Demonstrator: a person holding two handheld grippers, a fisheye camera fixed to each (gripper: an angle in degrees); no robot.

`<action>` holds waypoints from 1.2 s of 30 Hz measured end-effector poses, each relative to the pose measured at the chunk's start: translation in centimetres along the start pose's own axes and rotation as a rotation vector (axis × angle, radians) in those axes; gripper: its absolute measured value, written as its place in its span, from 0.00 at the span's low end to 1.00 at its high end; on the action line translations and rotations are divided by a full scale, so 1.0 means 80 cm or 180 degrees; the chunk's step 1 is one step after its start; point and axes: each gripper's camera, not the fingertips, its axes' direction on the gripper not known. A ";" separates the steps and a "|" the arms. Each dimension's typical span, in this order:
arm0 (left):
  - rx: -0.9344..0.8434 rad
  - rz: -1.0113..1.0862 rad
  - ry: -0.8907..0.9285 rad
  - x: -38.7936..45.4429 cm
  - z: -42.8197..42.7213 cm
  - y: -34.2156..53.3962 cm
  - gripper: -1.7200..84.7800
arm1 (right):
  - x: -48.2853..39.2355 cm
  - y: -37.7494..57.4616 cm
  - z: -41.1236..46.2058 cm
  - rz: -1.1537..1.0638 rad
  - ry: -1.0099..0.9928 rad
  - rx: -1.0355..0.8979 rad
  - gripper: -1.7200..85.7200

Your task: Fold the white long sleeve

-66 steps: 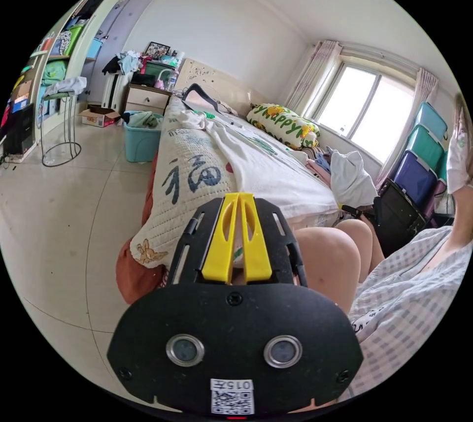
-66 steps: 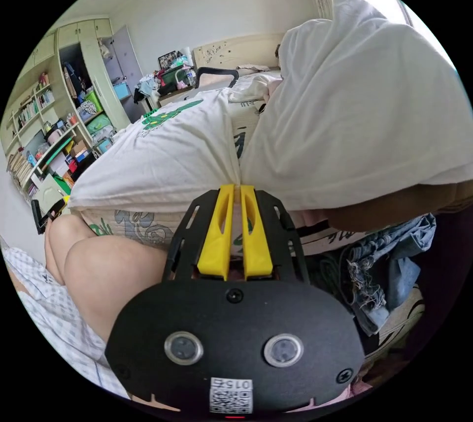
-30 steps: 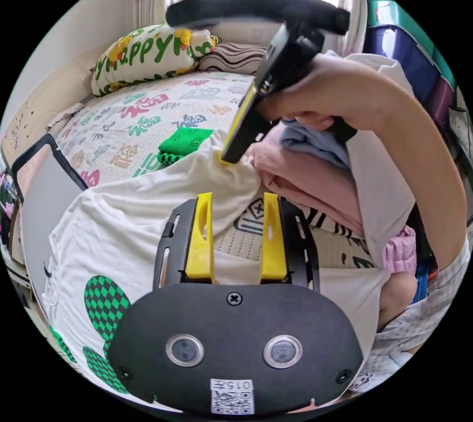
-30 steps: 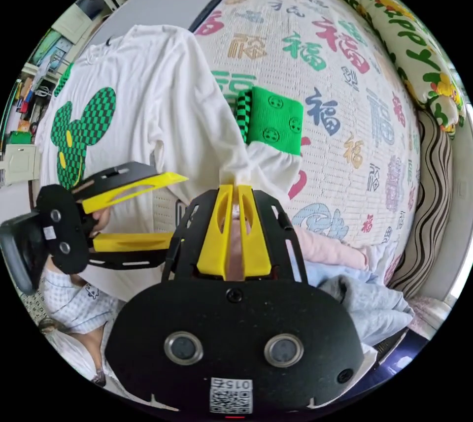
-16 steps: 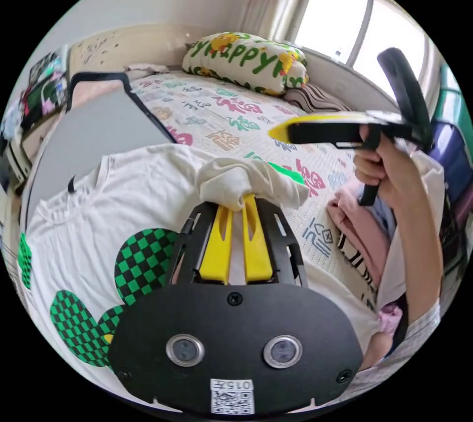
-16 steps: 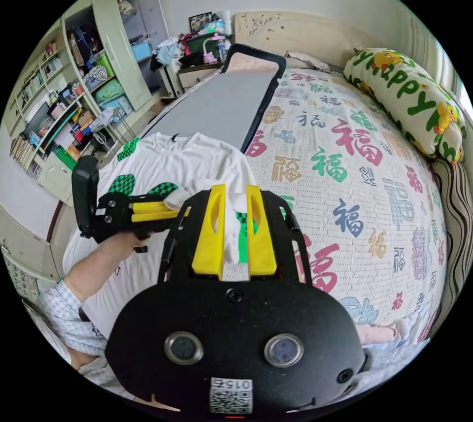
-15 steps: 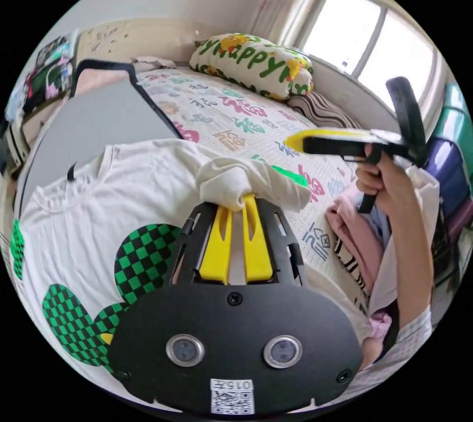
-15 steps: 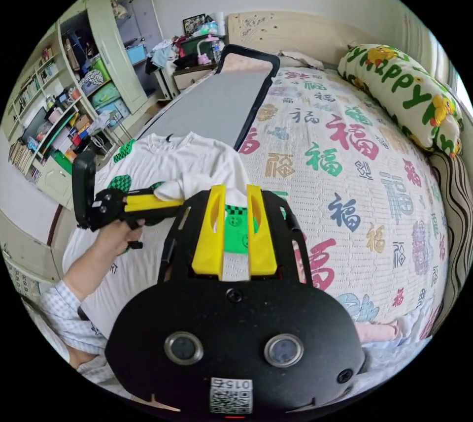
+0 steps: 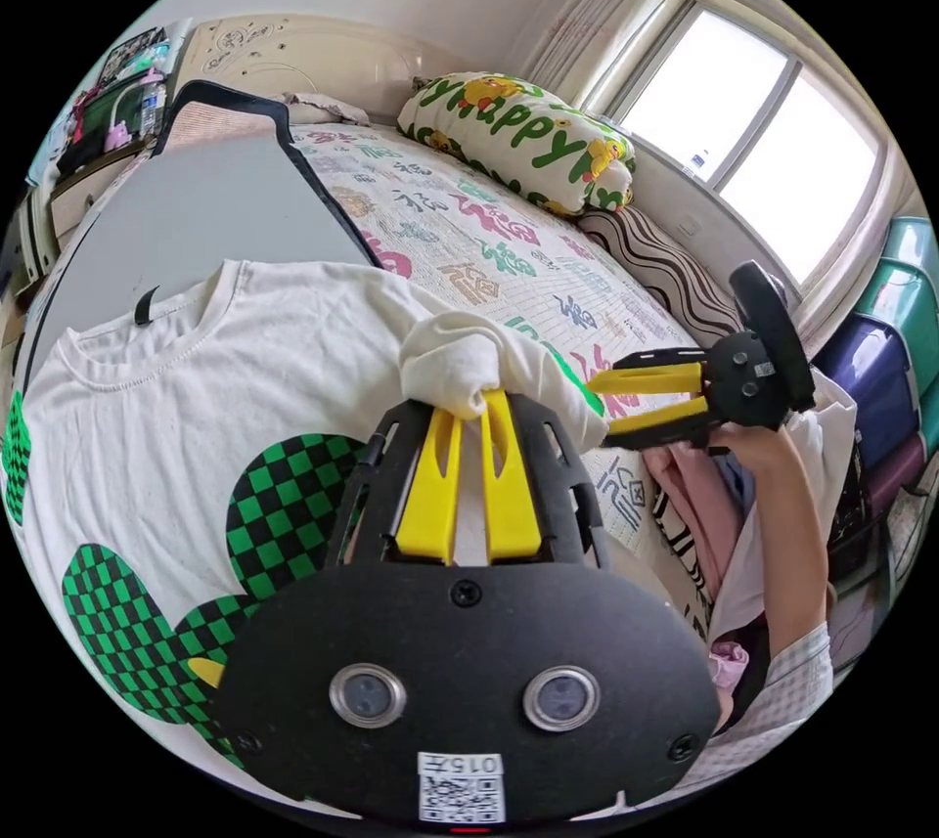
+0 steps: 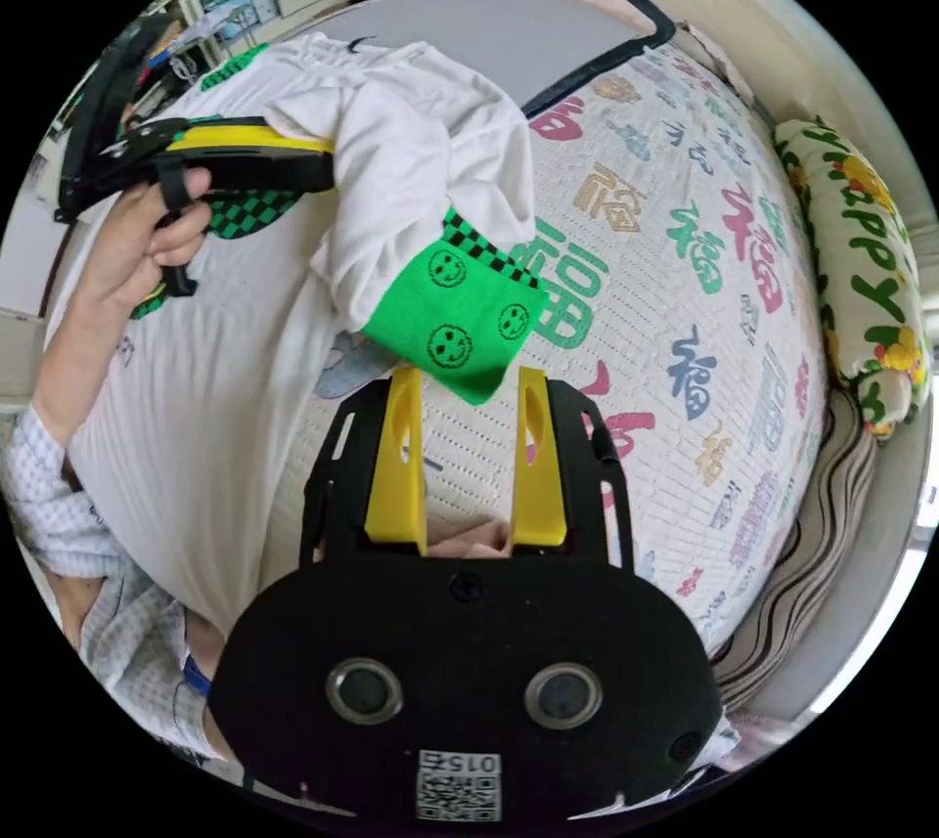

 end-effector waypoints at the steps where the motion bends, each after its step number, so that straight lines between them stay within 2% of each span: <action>1: 0.0014 0.0000 0.0004 0.001 -0.001 0.001 0.03 | -0.001 -0.007 0.001 0.0176 0.0242 0.0108 0.11; 3: 0.0069 -0.0004 -0.0015 0.003 -0.004 0.004 0.04 | -0.005 -0.014 -0.004 0.0233 0.0280 0.0307 0.03; 6: 0.0451 0.0229 0.0048 0.025 -0.025 0.010 0.05 | 0.015 -0.024 -0.031 0.0546 0.0065 0.0370 0.02; 8: 0.0624 0.0687 0.0138 0.060 -0.043 0.011 0.07 | 0.053 -0.021 -0.074 0.0973 -0.0276 0.0508 0.02; 10: 0.0698 0.0946 0.0179 0.083 -0.052 0.014 0.09 | 0.075 -0.019 -0.104 0.1167 -0.0237 0.0376 0.02; 13: 0.1142 0.1034 0.0282 0.103 -0.071 0.028 0.09 | 0.097 -0.020 -0.133 0.1543 0.0747 -0.0242 0.02; 16: 0.1399 0.1160 0.0222 0.120 -0.081 0.039 0.03 | 0.109 -0.025 -0.117 0.1770 0.1770 -0.1080 0.02; 20: 0.0887 0.1320 -0.0059 0.140 -0.047 0.030 0.02 | 0.114 -0.032 -0.048 0.1634 0.2444 -0.2010 0.02; 25: 0.0025 0.1756 -0.0664 0.182 0.022 0.025 0.02 | 0.112 -0.025 0.017 0.1339 0.2699 -0.2677 0.02; 28: -0.0281 0.2127 -0.0863 0.216 0.047 0.027 0.03 | 0.113 -0.026 0.015 0.1408 0.2804 -0.2526 0.03; 33: -0.0658 0.2434 -0.1152 0.248 0.079 0.030 0.03 | 0.104 -0.037 -0.056 0.1817 0.2900 -0.1533 0.07; 36: -0.0600 0.2459 -0.1122 0.254 0.076 0.029 0.02 | 0.087 -0.045 -0.094 0.1930 0.2370 -0.0774 0.09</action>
